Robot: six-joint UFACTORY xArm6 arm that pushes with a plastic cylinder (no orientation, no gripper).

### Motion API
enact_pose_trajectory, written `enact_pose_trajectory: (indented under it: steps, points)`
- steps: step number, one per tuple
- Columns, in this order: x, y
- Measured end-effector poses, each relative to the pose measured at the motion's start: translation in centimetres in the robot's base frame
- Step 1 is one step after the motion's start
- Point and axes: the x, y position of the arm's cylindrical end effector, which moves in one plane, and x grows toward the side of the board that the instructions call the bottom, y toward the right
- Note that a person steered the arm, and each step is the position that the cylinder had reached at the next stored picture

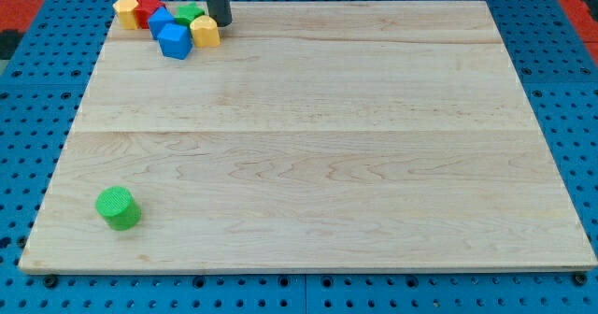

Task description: Move the green circle to the bottom left of the board

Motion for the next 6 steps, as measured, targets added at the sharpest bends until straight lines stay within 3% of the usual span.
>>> enact_pose_trajectory:
  steps: [3,5,6]
  points:
    - [4.7,-3.1]
    - [13.7,-3.1]
    - [21.2,-2.4]
